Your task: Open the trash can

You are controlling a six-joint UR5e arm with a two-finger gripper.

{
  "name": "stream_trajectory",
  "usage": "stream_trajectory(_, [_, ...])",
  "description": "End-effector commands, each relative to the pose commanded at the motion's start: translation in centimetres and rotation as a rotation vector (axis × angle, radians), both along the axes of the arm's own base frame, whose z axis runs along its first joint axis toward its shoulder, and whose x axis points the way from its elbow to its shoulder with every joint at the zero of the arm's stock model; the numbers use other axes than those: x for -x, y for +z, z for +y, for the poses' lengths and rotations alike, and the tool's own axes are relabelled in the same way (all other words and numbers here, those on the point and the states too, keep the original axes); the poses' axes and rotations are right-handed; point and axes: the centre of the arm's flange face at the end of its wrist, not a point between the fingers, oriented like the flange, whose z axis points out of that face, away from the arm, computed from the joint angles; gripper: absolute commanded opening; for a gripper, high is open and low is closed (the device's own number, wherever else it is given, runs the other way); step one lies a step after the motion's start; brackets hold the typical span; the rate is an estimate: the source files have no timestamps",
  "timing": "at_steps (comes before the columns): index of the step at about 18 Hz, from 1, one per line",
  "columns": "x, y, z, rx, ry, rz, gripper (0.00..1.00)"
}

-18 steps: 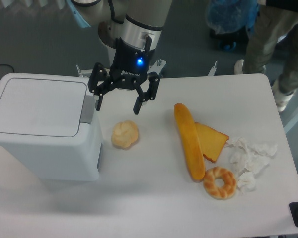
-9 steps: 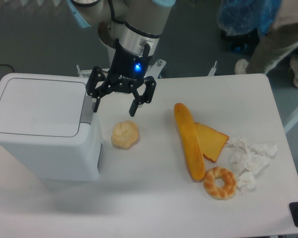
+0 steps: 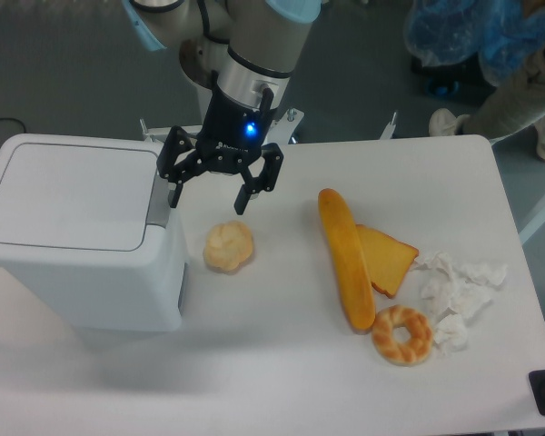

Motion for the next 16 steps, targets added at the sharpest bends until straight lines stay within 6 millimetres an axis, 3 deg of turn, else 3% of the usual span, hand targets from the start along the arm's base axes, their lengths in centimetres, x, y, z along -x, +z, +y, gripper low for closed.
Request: stream_trajectory(16, [-0.12,-0.55,-0.08,0.006,-0.004,-0.008,1.00])
